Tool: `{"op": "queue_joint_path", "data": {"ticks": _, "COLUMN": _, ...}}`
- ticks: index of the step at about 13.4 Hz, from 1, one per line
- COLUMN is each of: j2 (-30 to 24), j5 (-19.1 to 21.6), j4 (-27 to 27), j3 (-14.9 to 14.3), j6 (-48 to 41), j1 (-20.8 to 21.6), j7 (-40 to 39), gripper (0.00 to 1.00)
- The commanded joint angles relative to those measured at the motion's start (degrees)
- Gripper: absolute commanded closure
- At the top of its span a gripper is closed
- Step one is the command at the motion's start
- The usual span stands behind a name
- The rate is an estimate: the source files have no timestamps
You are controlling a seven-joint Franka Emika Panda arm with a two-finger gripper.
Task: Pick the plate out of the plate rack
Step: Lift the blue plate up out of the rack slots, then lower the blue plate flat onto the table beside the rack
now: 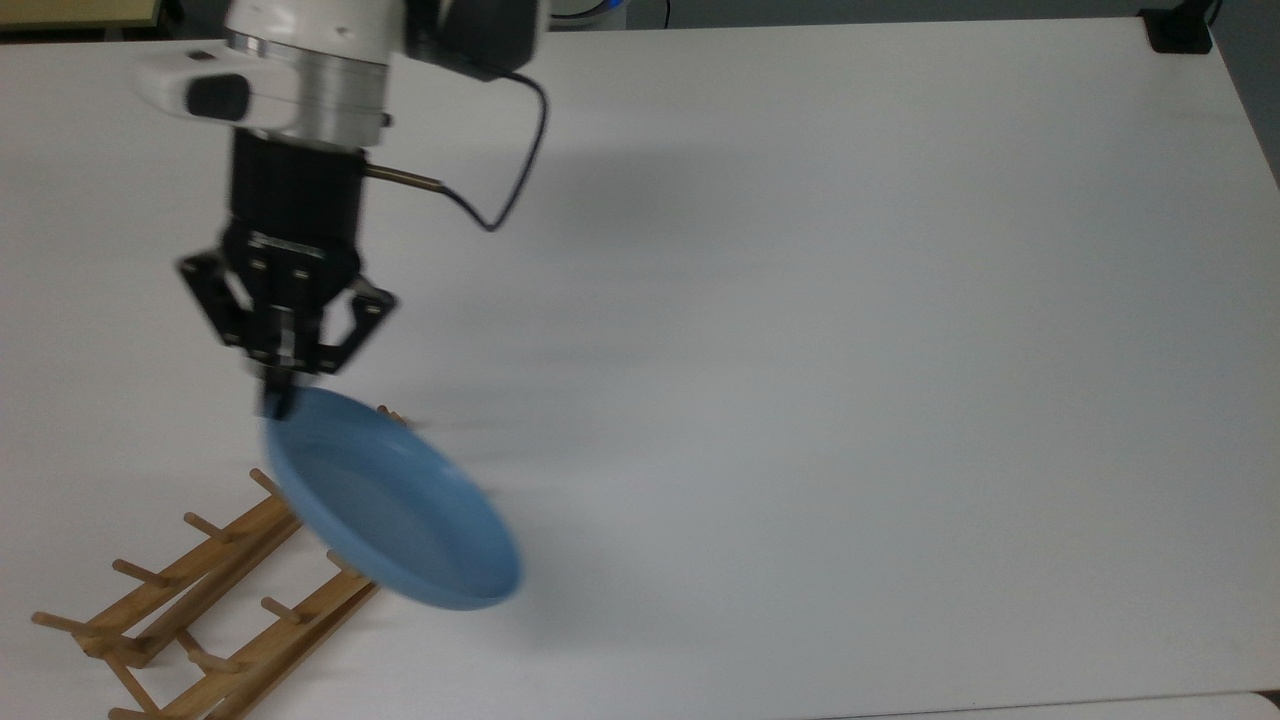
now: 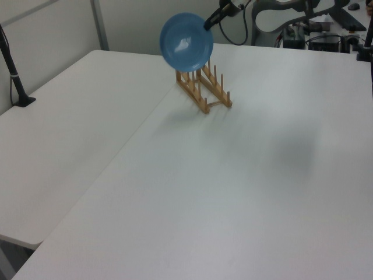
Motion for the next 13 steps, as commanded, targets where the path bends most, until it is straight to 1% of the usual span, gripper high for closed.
{"op": "queue_joint_path", "data": {"ticks": 1, "j2": -0.7, "j5": 10.3, "j4": -1.4, "j3": 4.2, "j6": -10.1, "j1": 2.1, "j7": 2.3, "gripper": 0.99}}
{"op": "queue_joint_path", "data": {"ticks": 3, "j2": 0.1, "j5": 14.6, "j4": -1.6, "j3": 4.8, "j6": -17.2, "j1": 3.5, "j7": 2.1, "gripper": 0.98}}
{"op": "queue_joint_path", "data": {"ticks": 4, "j2": 1.1, "j5": 18.7, "j4": -1.5, "j3": 4.8, "j6": -24.3, "j1": 4.5, "j7": 1.9, "gripper": 0.96}}
{"op": "queue_joint_path", "data": {"ticks": 5, "j2": 1.0, "j5": 22.0, "j4": -1.6, "j3": 4.8, "j6": -33.0, "j1": 5.6, "j7": -0.2, "gripper": 0.97}}
{"op": "queue_joint_path", "data": {"ticks": 6, "j2": 1.2, "j5": 22.9, "j4": -1.6, "j3": 4.7, "j6": -41.9, "j1": 6.2, "j7": -3.5, "gripper": 0.97}}
{"op": "queue_joint_path", "data": {"ticks": 7, "j2": 1.5, "j5": 22.7, "j4": -2.8, "j3": 4.7, "j6": -48.0, "j1": 6.5, "j7": -6.0, "gripper": 0.97}}
{"op": "queue_joint_path", "data": {"ticks": 8, "j2": 1.5, "j5": 22.3, "j4": -4.3, "j3": 4.3, "j6": -50.4, "j1": 6.3, "j7": -9.7, "gripper": 0.97}}
{"op": "queue_joint_path", "data": {"ticks": 9, "j2": 1.6, "j5": 22.1, "j4": -5.3, "j3": 3.6, "j6": -51.0, "j1": 5.8, "j7": -13.1, "gripper": 0.97}}
{"op": "queue_joint_path", "data": {"ticks": 11, "j2": 1.5, "j5": 21.5, "j4": -6.5, "j3": 1.3, "j6": -51.1, "j1": 5.5, "j7": -18.4, "gripper": 0.97}}
{"op": "queue_joint_path", "data": {"ticks": 13, "j2": 1.6, "j5": 20.3, "j4": -7.4, "j3": -0.4, "j6": -51.1, "j1": 5.4, "j7": -22.5, "gripper": 0.96}}
